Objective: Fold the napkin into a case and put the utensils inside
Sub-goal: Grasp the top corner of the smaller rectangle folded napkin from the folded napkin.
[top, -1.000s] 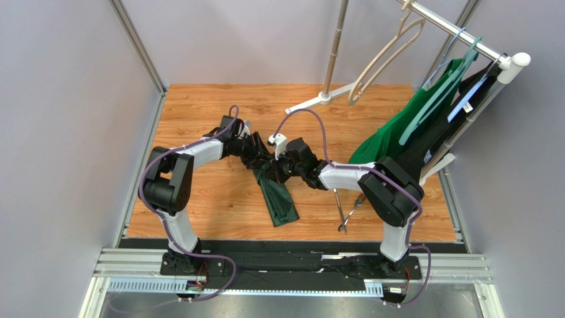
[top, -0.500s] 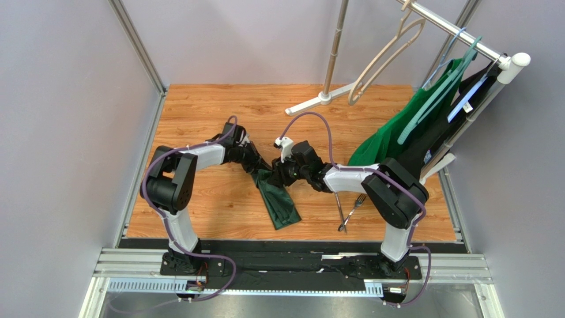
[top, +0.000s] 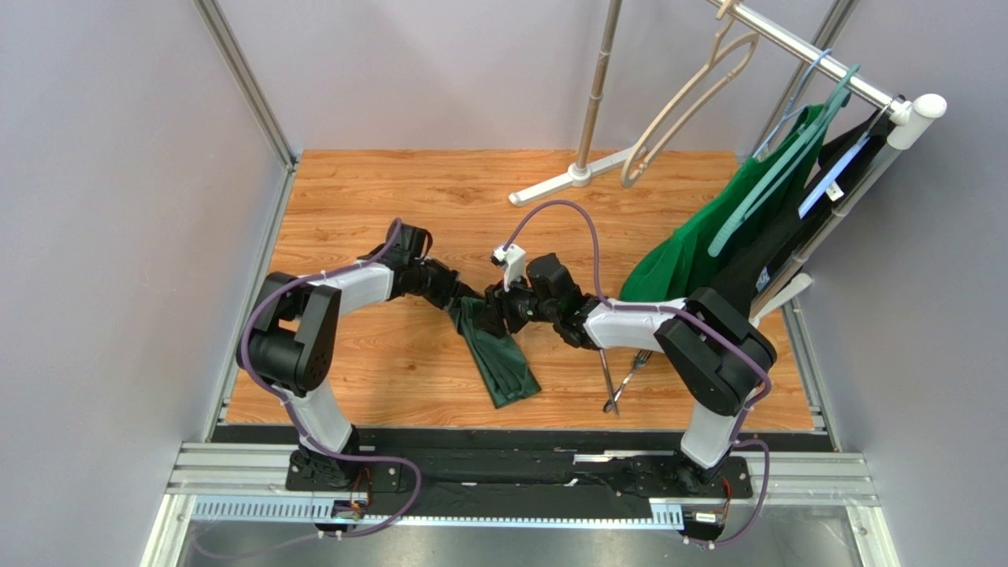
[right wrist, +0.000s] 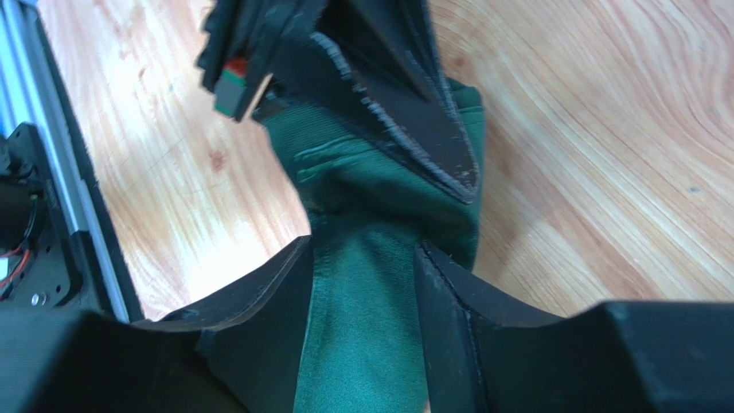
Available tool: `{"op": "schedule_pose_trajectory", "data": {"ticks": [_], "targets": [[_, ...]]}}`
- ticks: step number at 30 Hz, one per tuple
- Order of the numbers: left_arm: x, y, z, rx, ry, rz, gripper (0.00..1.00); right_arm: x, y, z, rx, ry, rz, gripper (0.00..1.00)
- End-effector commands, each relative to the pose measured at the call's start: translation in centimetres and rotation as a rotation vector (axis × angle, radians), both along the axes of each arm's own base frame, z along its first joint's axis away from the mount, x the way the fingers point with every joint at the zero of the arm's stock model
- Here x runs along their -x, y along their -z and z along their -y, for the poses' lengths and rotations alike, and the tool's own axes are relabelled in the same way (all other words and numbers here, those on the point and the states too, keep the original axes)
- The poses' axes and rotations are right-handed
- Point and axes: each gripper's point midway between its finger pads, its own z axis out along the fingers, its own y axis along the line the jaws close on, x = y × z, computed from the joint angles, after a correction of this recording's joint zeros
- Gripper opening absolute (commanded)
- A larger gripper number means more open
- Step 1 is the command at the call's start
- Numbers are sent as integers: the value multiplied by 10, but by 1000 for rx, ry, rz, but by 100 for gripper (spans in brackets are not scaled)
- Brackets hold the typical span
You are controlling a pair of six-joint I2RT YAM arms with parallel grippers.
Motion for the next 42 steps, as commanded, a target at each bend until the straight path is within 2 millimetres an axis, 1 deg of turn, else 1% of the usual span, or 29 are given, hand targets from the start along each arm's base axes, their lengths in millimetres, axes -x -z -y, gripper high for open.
{"op": "schedule_pose_trajectory", "data": {"ticks": [1, 3, 4, 5, 6, 8, 11, 12, 13, 14, 15, 16, 17, 19, 20, 21, 22, 23, 24, 25, 28, 29, 32, 36, 37, 38, 39, 40, 42], "targets": [[-1, -7, -1, 72, -86, -114, 0, 3, -40, -14, -74, -104, 118, 52], [0, -7, -4, 65, -71, -103, 0, 0, -41, -15, -53, -97, 127, 52], [0, -9, -4, 58, -57, -93, 0, -4, -37, -11, -27, -68, 113, 52], [-1, -7, -8, 24, -23, -43, 0, -9, -35, -8, -10, -38, 105, 52], [-3, -11, -8, -3, -3, -19, 0, -12, -39, -8, -14, -12, 90, 52], [-2, -7, -11, -51, 62, 30, 0, -16, -38, -3, -2, 33, 47, 54], [-4, -1, -4, -5, 125, 114, 0, -18, -36, -2, -46, 81, -73, 51], [-10, 0, 0, 31, 134, 188, 0, -17, -34, -3, -60, 86, -103, 50], [-8, 10, 2, 42, 145, 182, 0, -12, -29, -7, -80, 67, -168, 49], [-9, 12, 5, 55, 185, 226, 0, -13, -24, -8, -84, 64, -200, 44], [-11, 15, 6, 47, 211, 226, 0, -13, -20, -9, -85, 65, -226, 42], [-11, 25, 5, 35, 234, 216, 0, -12, -11, -11, -93, 57, -257, 39], [-13, 29, 5, 17, 275, 260, 0, -11, -10, -12, -109, 56, -279, 34], [-10, 34, 2, -13, 295, 259, 1, -12, -4, -13, -114, 65, -299, 28], [-13, 37, -3, -60, 301, 293, 4, -11, 2, -13, -108, 62, -311, 21], [-11, 39, -7, -84, 304, 287, 8, -11, 5, -13, -105, 65, -317, 19], [-13, 33, -9, -101, 305, 319, 10, -13, 4, -13, -107, 68, -314, 17], [-16, 32, -12, -133, 317, 352, 14, -12, 9, -13, -101, 72, -324, 11], [-17, 29, -13, -145, 321, 357, 15, -14, 11, -12, -97, 82, -327, 9], [-19, 25, -14, -150, 323, 378, 17, -14, 14, -12, -94, 83, -335, 9], [-21, 21, -14, -163, 349, 403, 31, -15, 24, -13, -84, 90, -363, 8], [-20, 20, -15, -169, 366, 415, 42, -15, 26, -14, -83, 91, -367, 7], [-16, 19, -19, -198, 398, 430, 52, -17, 36, -10, -66, 131, -392, 6], [-7, 13, -26, -253, 431, 444, 56, -16, 45, -9, -50, 135, -423, 4], [-4, 6, -27, -273, 441, 459, 56, -16, 47, -9, -47, 135, -431, 3], [-4, 7, -31, -324, 459, 478, 56, -15, 48, -9, -46, 135, -435, 2], [1, 5, -33, -352, 477, 468, 56, -15, 50, -9, -45, 135, -439, 2], [5, -1, -32, -379, 493, 487, 55, -14, 50, -8, -42, 136, -439, 1], [9, -1, -40, -444, 517, 493, 52, -14, 50, -7, -39, 134, -434, 1]]}}
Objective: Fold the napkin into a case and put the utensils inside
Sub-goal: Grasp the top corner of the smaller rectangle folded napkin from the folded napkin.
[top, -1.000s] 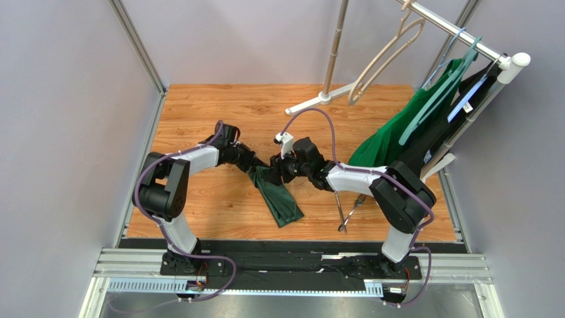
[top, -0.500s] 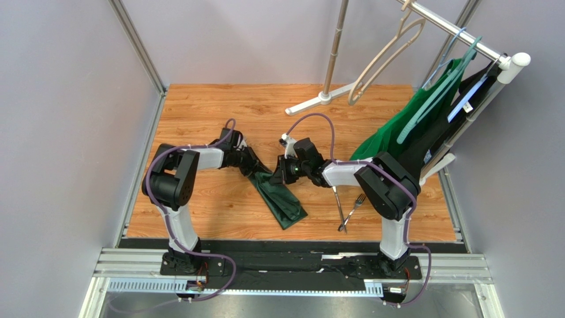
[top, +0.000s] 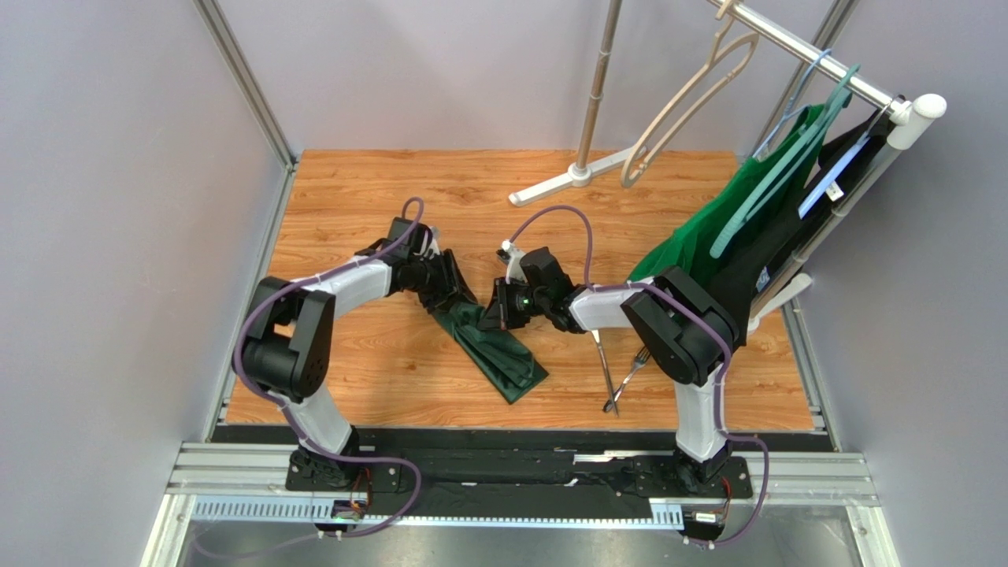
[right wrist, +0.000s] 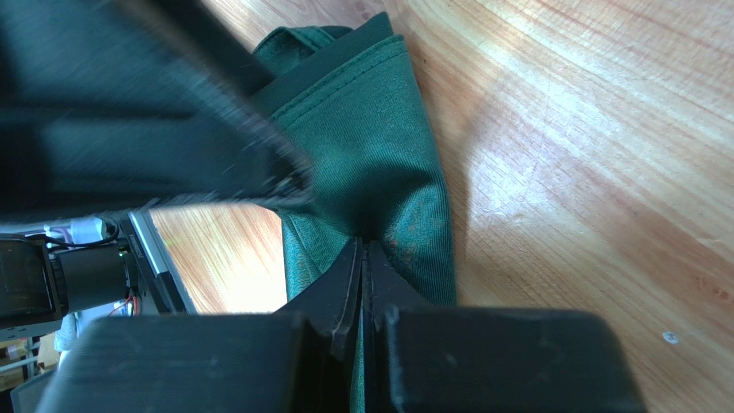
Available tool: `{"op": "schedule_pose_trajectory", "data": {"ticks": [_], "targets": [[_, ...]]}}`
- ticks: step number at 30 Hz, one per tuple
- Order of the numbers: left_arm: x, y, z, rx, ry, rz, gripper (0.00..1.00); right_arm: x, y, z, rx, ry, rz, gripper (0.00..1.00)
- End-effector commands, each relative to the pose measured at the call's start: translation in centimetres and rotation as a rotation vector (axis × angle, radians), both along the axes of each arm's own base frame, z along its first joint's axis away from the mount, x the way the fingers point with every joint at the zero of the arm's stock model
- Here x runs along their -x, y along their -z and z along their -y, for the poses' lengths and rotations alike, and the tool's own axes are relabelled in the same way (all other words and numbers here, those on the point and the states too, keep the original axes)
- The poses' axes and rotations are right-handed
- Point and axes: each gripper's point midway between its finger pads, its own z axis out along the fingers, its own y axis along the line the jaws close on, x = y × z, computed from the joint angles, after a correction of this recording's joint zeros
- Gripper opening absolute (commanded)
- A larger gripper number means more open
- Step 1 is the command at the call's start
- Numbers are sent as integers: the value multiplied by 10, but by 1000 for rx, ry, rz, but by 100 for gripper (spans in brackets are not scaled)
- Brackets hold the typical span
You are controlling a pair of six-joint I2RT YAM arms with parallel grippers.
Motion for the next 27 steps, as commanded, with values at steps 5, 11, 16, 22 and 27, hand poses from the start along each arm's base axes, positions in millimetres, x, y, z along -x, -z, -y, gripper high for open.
{"op": "schedule_pose_trajectory", "data": {"ticks": [5, 11, 16, 22, 27], "targets": [[12, -21, -25, -233, 71, 122, 45, -6, -1, 1, 13, 7, 20, 0], [7, -18, -21, -236, 73, 109, 43, -4, -2, 2, 17, -3, 32, 0], [4, -15, -21, -251, 64, 64, 14, -8, -19, 2, 69, -41, 132, 8], [10, -35, 2, -2, 26, -59, 0, -9, -47, -1, 141, -87, 340, 25], [8, -56, 3, 166, -87, -120, 0, -2, -68, -1, 186, -116, 535, 43]]}}
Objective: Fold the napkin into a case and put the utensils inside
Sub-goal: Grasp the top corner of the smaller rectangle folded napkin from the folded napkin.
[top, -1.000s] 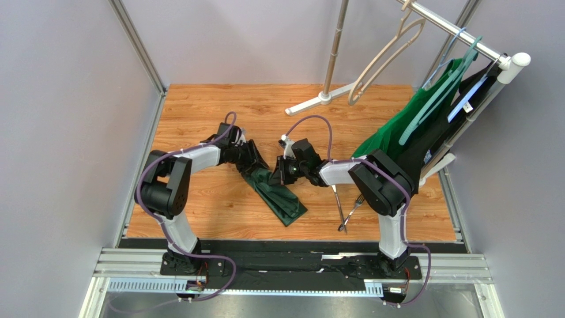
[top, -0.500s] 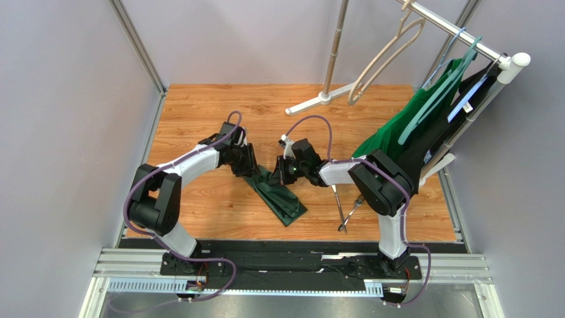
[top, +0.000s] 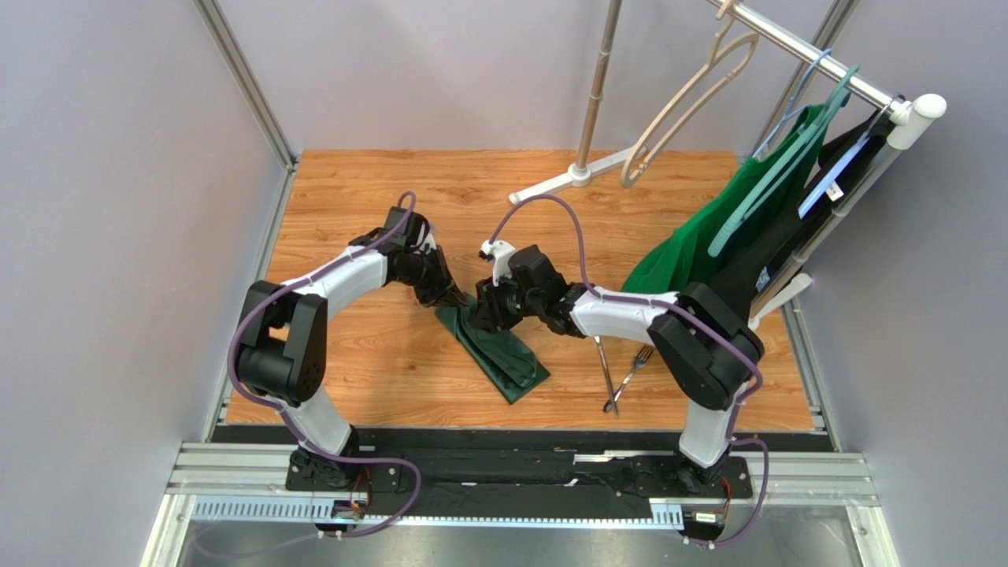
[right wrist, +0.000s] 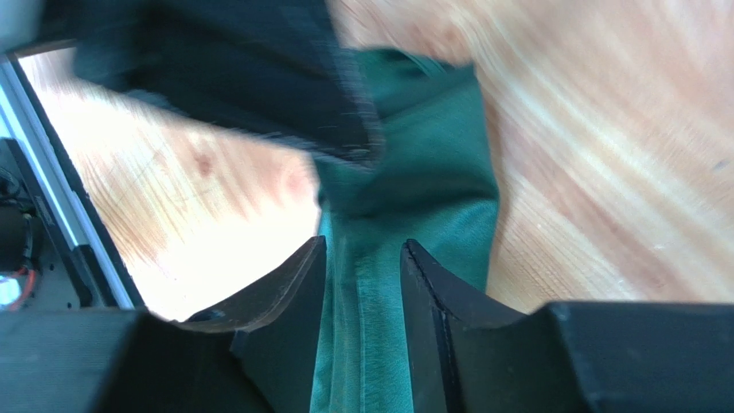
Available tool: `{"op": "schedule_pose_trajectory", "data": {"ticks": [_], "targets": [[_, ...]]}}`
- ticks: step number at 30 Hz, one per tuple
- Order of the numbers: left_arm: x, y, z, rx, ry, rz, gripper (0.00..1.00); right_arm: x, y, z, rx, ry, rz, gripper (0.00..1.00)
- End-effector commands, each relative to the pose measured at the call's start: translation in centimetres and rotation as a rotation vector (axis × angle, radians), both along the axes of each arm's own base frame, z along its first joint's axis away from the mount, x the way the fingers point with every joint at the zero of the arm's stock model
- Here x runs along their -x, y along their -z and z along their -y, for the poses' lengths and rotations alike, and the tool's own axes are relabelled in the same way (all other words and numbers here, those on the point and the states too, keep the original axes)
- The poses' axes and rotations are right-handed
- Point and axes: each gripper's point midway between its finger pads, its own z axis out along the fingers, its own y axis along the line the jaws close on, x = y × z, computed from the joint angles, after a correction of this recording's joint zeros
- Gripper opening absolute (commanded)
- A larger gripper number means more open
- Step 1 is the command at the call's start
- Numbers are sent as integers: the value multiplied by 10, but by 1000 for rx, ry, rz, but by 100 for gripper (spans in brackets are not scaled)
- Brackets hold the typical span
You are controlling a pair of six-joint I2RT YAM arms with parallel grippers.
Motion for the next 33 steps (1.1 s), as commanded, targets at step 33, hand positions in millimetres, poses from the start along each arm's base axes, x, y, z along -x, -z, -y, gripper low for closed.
{"op": "schedule_pose_trajectory", "data": {"ticks": [33], "targets": [[6, -32, 11, 346, -206, -161, 0, -2, -47, -12, 30, 32, 302, 43]]}}
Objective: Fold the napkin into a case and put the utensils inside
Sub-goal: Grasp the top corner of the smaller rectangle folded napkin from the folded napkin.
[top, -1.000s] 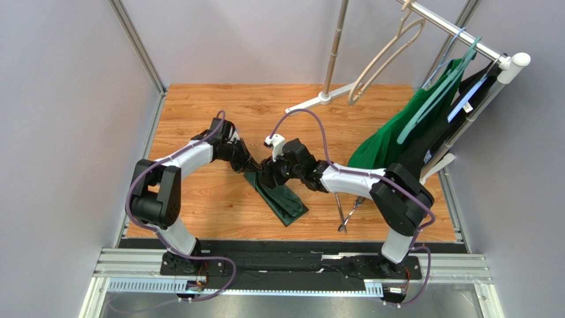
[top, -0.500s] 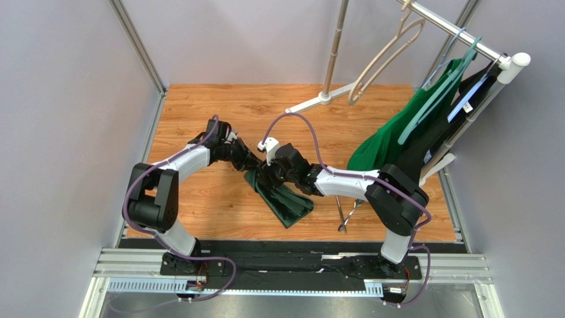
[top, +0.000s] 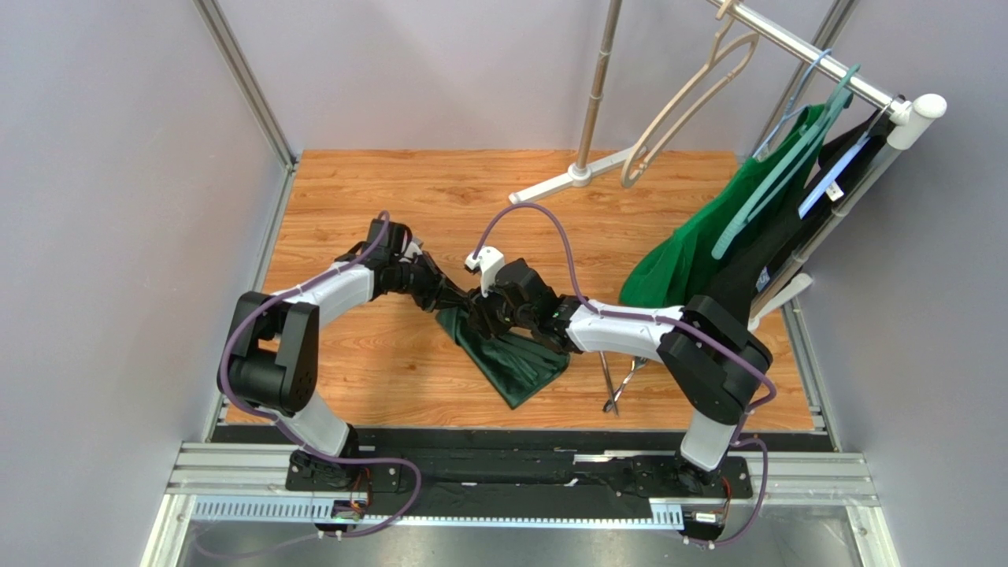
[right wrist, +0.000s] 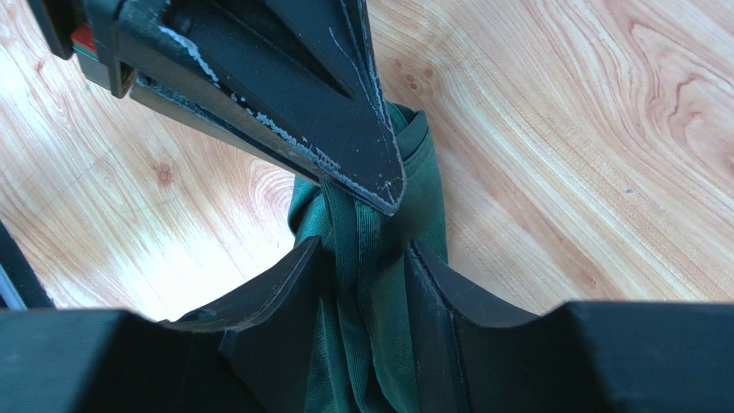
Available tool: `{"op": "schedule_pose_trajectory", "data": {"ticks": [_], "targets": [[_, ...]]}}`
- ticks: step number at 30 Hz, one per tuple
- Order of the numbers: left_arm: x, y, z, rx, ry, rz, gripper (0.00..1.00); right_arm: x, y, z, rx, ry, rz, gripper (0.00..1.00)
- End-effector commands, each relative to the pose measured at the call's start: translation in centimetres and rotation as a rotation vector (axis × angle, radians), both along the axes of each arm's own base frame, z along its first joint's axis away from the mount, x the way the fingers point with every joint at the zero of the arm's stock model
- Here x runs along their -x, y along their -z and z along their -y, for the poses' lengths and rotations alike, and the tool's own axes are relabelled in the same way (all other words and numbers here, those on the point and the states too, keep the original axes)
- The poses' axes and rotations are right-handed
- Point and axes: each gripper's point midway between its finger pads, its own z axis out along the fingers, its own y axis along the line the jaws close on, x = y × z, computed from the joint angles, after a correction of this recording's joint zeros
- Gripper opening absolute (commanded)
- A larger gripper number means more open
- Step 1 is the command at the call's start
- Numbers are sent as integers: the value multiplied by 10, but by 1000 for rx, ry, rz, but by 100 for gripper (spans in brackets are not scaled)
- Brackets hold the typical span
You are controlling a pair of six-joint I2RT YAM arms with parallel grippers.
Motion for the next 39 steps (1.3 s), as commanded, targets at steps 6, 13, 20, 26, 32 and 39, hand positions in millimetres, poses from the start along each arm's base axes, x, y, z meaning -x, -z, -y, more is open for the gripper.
{"op": "schedule_pose_trajectory", "data": {"ticks": [6, 13, 20, 26, 32, 39], "targets": [[0, -1, -5, 7, 3, 27, 0, -2, -27, -13, -95, -7, 25, 16], [-8, 2, -15, -97, 80, 181, 7, -5, -8, -18, -75, 12, -58, 0], [-12, -16, -49, -359, 99, 369, 69, -5, 11, -21, -67, 65, -155, 0], [3, -30, -70, -599, 81, 490, 24, -4, 17, -20, -49, 77, -194, 0], [19, 0, -42, -619, 219, 429, 13, -5, 14, -14, -82, 128, -242, 0], [19, 18, -33, -692, 244, 419, 15, -7, 10, -8, -111, 145, -268, 0]]}}
